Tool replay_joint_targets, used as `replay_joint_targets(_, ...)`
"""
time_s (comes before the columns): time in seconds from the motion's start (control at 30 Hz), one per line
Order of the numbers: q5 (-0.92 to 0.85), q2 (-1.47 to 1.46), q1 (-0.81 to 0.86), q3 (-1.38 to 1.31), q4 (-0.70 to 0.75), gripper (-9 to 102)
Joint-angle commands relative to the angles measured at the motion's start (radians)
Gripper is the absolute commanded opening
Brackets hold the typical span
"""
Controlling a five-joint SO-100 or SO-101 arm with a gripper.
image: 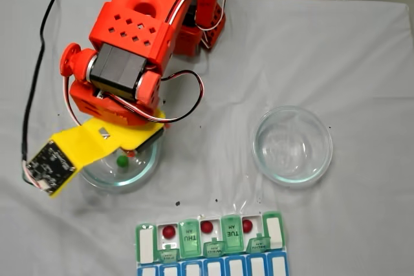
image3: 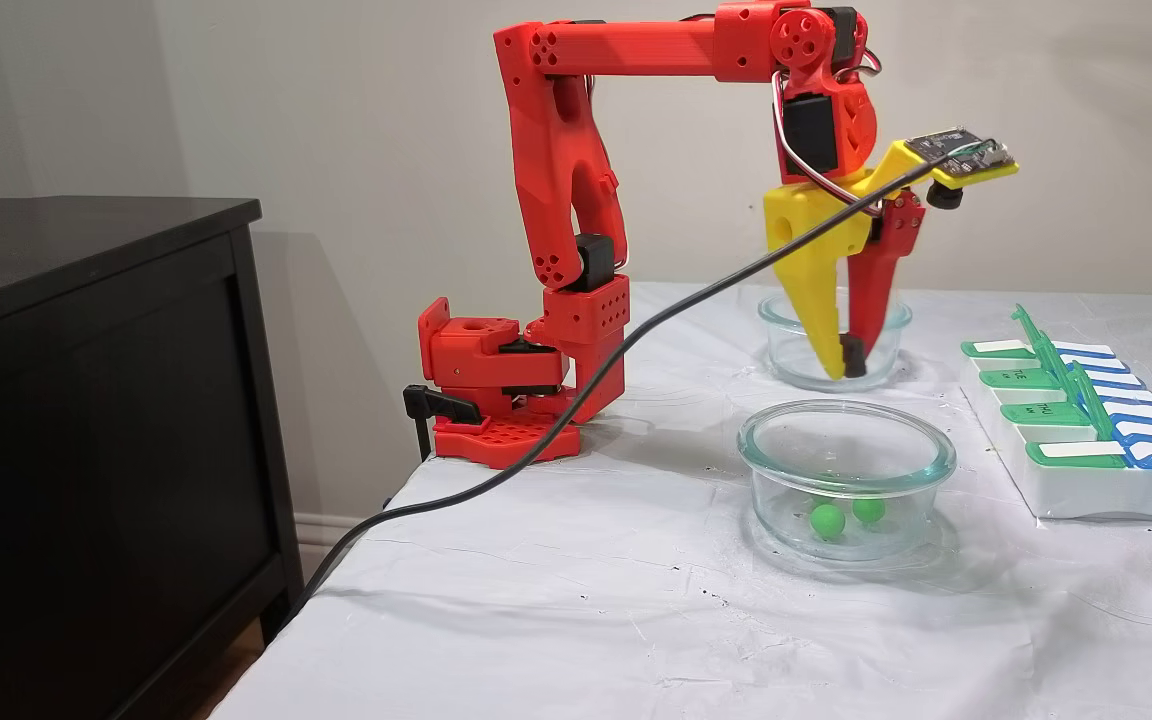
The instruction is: Sort medicines into box.
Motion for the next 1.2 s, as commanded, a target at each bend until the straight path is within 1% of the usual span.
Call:
replay_joint_targets(0.0,-0.061,0.054,0.026,-0.008,0.011,0)
replay_joint_targets(0.07,-0.077,0.049,0.032,-0.006,-0.003,1)
replay_joint_targets(0.1,-0.086,0.046,0.035,-0.005,-0.005,5)
replay_joint_targets(0.13,-0.097,0.044,0.041,0.002,-0.011,7)
replay_joint_targets(0.33,-0.137,0.049,0.097,0.055,-0.069,12)
replay_joint_targets(0.43,-0.155,0.038,0.115,0.061,-0.067,24)
replay_joint_targets(0.47,-0.155,0.038,0.121,0.066,-0.072,24)
replay_joint_targets(0.7,-0.146,0.003,0.133,0.107,-0.124,20)
replay_joint_targets(1.17,-0.118,0.008,0.121,0.213,-0.239,19)
